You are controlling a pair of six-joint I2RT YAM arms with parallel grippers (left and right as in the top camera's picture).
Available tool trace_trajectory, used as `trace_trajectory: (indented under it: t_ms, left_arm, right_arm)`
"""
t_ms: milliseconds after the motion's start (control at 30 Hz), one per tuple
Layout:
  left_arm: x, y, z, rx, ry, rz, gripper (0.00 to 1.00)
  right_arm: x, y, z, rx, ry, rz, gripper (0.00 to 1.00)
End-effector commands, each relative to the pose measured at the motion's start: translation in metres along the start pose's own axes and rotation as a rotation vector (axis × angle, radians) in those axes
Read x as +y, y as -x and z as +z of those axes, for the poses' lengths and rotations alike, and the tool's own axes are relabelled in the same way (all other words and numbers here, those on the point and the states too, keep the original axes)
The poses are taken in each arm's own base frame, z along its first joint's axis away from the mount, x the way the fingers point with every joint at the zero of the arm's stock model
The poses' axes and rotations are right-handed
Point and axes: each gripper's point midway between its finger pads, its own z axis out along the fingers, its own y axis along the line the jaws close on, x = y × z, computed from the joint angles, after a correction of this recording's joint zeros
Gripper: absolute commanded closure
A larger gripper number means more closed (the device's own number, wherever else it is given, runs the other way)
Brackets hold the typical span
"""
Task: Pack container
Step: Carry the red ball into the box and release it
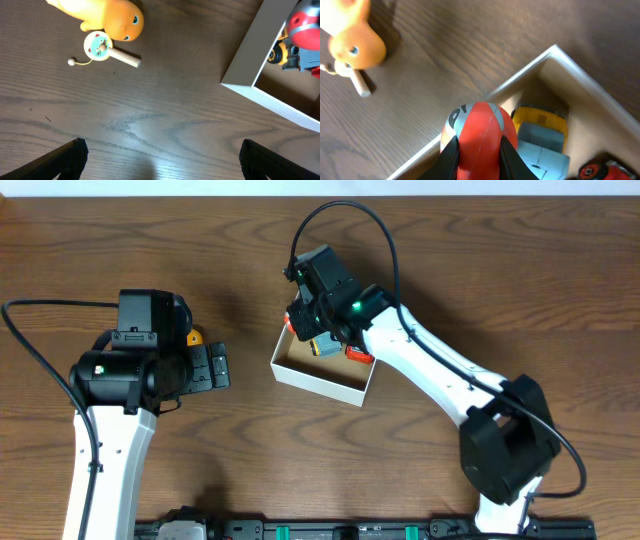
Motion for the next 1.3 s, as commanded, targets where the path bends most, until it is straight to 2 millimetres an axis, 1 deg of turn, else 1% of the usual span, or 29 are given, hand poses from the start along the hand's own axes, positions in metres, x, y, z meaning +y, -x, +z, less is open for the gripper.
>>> trace_trajectory:
  t_ms: [0,67,167,233,367,400,433,467,500,533,567,633,733,767,900,1033,1100,1200,1267]
  left_arm:
    - [-0.002,0.004,-0.005,-0.014,-0.007,0.000,0.02]
    - [-0.002,0.004,-0.005,-0.014,-0.007,0.000,0.02]
    - [-0.002,0.004,-0.005,-0.014,-0.007,0.000,0.02]
    - [-0.002,0.004,-0.005,-0.014,-0.007,0.000,0.02]
    - [-0.002,0.004,-0.005,-0.014,-0.007,0.000,0.02]
    - [-0.002,0.004,-0.005,-0.014,-0.007,0.000,0.02]
    - [-0.002,0.004,-0.005,-0.014,-0.007,0.000,0.02]
    - [-0.002,0.004,-0.005,-0.014,-0.007,0.000,0.02]
    - [-0.002,0.004,-0.005,-0.014,-0.007,-0.001,0.02]
    - [-0.002,0.004,-0.005,-0.014,-0.007,0.000,0.02]
    - [-0.002,0.004,-0.005,-0.014,-0.007,0.000,0.02]
    - [-0.002,0.004,-0.005,-0.014,-0.007,0.000,0.02]
    - [-0.002,0.004,-0.005,-0.014,-0.007,0.000,0.02]
    - [-0.002,0.004,-0.005,-0.014,-0.007,0.000,0.02]
    - [-0.002,0.004,-0.005,-0.014,-0.007,0.000,0.02]
    - [-0.002,0.004,-0.005,-0.014,-0.007,0.000,0.02]
    - [-0.002,0.004,-0.005,-0.014,-0.007,0.000,0.02]
    - [-0.002,0.004,-0.005,-0.014,-0.007,0.000,0.02]
    - [-0.002,0.004,-0.005,-0.014,-0.007,0.000,0.02]
  right_arm:
    - [-0.001,-0.018,0.024,0.061,0.004,-0.019,0.99]
    - [-0.005,-0.023,0.032,0.076,-0.008,-0.022,0.99]
    - [-0.021,-0.029,0.044,0.090,-0.076,-0.013,0.99]
    - [-0.028,-0.032,0.049,0.099,-0.105,-0.012,0.99]
    - [-0.038,-0.042,0.054,0.128,-0.156,-0.005,0.92]
    - [-0.039,-0.045,0.055,0.139,-0.159,-0.004,0.90]
    - [-0.040,-0.047,0.055,0.150,-0.161,-0.004,0.85]
    - [-0.040,-0.050,0.054,0.162,-0.163,-0.010,0.76]
    - [-0.041,-0.051,0.054,0.167,-0.163,-0.025,0.61]
    - [-0.041,-0.051,0.054,0.167,-0.162,-0.035,0.50]
    - [-0.041,-0.050,0.054,0.166,-0.161,-0.038,0.48]
    - [-0.040,-0.050,0.054,0.163,-0.161,-0.041,0.47]
    - [-0.040,-0.049,0.053,0.162,-0.160,-0.041,0.39]
    - [-0.040,-0.049,0.052,0.161,-0.160,-0.041,0.39]
    - [-0.035,-0.038,0.040,0.132,-0.151,-0.063,0.39]
    - [-0.027,-0.023,0.018,0.083,-0.136,-0.105,0.39]
    - [-0.022,-0.018,0.006,0.070,-0.124,-0.131,0.36]
    - [-0.013,-0.017,-0.010,0.075,-0.078,-0.186,0.32]
    - [-0.010,-0.020,-0.015,0.090,-0.062,-0.200,0.31]
